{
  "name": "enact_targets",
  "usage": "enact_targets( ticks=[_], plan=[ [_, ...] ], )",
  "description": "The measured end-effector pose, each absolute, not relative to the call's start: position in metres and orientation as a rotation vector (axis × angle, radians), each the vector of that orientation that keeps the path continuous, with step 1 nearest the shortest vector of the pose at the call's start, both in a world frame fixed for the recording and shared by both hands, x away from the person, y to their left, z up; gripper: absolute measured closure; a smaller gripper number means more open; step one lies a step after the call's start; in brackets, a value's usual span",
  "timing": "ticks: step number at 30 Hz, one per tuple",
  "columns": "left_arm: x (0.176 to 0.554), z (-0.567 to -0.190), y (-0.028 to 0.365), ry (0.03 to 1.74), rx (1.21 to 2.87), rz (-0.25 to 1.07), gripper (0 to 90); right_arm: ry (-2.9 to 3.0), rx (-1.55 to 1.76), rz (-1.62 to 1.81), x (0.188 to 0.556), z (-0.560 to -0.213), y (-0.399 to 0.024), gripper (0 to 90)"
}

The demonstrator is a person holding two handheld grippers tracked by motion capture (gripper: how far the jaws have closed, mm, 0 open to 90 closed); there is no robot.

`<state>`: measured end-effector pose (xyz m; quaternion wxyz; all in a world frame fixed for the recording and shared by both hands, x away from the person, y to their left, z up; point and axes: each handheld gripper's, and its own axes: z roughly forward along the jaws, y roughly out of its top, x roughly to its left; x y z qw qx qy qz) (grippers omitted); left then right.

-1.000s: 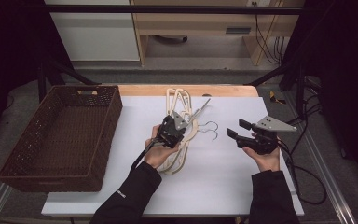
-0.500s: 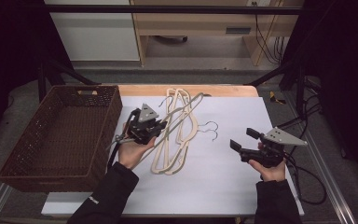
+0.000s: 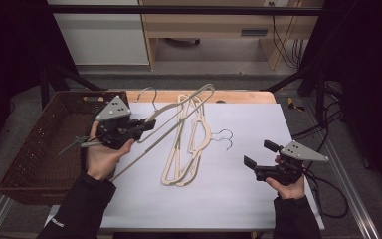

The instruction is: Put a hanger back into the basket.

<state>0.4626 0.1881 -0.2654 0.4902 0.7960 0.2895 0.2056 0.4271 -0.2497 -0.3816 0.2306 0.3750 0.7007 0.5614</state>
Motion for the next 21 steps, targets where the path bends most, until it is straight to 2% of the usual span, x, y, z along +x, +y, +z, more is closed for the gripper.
enact_targets(
  ticks=[9, 21],
  plan=[
    [0.452, -0.230, 0.232, 0.662, 1.906, 0.541, 85.8, 1.936, 1.045, 1.518, 0.426, -0.383, -0.250, 5.0],
    [0.463, -0.230, 0.289, 0.691, 1.944, 0.612, 85.8, 1.940, 1.045, 1.508, 0.426, -0.383, -0.250, 4.6]
  ],
)
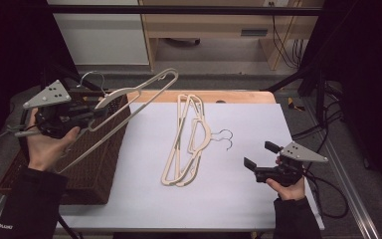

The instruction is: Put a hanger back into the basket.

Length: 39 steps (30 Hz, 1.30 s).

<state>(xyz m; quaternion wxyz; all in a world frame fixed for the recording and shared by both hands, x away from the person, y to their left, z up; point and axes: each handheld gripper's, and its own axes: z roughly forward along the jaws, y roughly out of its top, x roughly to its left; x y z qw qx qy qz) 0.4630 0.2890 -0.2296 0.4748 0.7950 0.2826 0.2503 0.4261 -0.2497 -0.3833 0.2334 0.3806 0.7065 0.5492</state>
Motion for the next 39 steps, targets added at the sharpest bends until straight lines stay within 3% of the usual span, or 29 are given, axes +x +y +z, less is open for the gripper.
enact_targets(
  ticks=[20, 33, 39],
  plan=[
    [0.484, -0.277, 0.390, 0.869, 1.981, 0.684, 85.7, 1.954, 1.043, 1.506, 0.428, -0.385, -0.248, 4.3],
    [0.489, -0.312, 0.417, 0.988, 2.002, 0.698, 85.7, 1.969, 1.034, 1.499, 0.429, -0.387, -0.247, 4.3],
    [0.493, -0.332, 0.412, 1.008, 2.038, 0.670, 85.7, 1.969, 1.039, 1.497, 0.429, -0.387, -0.245, 4.3]
  ],
)
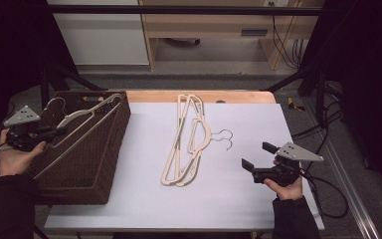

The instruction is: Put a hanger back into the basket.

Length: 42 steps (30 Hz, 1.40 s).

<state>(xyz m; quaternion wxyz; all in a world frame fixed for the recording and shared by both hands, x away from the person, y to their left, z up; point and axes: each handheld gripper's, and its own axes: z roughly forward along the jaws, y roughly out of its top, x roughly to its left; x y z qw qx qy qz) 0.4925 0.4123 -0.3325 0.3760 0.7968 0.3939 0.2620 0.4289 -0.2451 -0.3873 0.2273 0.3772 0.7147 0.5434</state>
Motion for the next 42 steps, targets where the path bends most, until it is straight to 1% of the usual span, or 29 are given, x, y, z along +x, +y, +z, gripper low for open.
enact_targets(
  ticks=[7, 12, 15, 27, 37, 42],
  plan=[
    [0.498, -0.358, 0.410, 1.061, 2.050, 0.639, 85.6, 1.975, 1.040, 1.490, 0.430, -0.388, -0.244, 4.3],
    [0.501, -0.366, 0.409, 1.082, 2.062, 0.625, 85.3, 1.975, 1.040, 1.491, 0.429, -0.388, -0.245, 4.3],
    [0.502, -0.372, 0.406, 1.108, 2.107, 0.619, 84.8, 1.975, 1.037, 1.492, 0.429, -0.388, -0.245, 4.3],
    [0.490, -0.370, 0.401, 1.098, 2.171, 0.568, 79.9, 1.978, 1.039, 1.490, 0.430, -0.389, -0.243, 4.3],
    [0.479, -0.371, 0.389, 1.086, 2.268, 0.603, 77.6, 1.981, 1.037, 1.491, 0.430, -0.389, -0.243, 4.3],
    [0.475, -0.369, 0.381, 1.059, 2.276, 0.599, 76.0, 1.983, 1.039, 1.491, 0.429, -0.389, -0.243, 4.3]
  ],
)
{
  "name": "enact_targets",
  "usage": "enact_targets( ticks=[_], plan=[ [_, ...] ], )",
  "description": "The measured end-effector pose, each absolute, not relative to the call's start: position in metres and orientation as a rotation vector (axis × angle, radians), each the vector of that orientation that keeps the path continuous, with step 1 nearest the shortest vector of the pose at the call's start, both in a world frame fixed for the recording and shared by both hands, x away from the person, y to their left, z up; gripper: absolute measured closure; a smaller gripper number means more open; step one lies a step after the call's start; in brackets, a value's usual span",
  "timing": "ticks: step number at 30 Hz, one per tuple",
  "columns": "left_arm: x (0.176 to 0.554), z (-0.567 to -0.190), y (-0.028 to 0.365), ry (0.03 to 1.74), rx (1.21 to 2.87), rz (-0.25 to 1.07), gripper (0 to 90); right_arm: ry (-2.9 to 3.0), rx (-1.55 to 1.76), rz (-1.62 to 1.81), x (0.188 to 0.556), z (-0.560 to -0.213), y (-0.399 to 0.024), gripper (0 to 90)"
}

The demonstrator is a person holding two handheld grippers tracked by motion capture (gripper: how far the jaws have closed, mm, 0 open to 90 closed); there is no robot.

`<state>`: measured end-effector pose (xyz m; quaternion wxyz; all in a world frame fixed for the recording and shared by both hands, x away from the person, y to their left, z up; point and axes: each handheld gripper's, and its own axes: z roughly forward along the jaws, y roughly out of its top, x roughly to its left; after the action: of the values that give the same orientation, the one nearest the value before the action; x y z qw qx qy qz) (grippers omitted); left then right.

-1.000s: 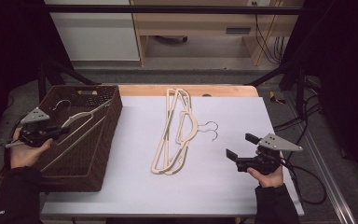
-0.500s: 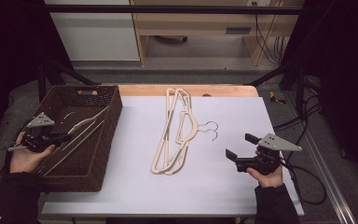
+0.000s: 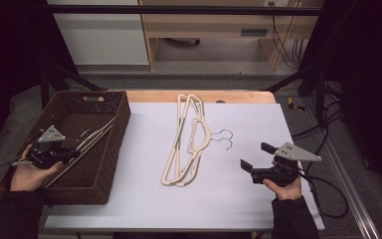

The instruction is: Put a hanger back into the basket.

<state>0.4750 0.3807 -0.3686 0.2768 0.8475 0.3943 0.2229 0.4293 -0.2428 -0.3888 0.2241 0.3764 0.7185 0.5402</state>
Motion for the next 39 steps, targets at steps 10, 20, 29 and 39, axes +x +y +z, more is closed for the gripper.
enact_targets(
  ticks=[10, 20, 29, 39],
  plan=[
    [0.466, -0.354, 0.372, 1.023, 2.235, 0.645, 69.5, 1.976, 1.031, 1.496, 0.428, -0.387, -0.244, 4.4],
    [0.440, -0.319, 0.343, 0.996, 1.877, 0.717, 39.8, 1.971, 1.027, 1.503, 0.428, -0.386, -0.243, 4.3],
    [0.418, -0.315, 0.290, 0.882, 1.724, 0.704, 16.9, 1.963, 1.029, 1.512, 0.429, -0.385, -0.244, 4.4],
    [0.417, -0.339, 0.235, 0.843, 1.757, 0.634, 9.8, 1.990, 1.027, 1.490, 0.433, -0.389, -0.239, 5.4]
  ],
)
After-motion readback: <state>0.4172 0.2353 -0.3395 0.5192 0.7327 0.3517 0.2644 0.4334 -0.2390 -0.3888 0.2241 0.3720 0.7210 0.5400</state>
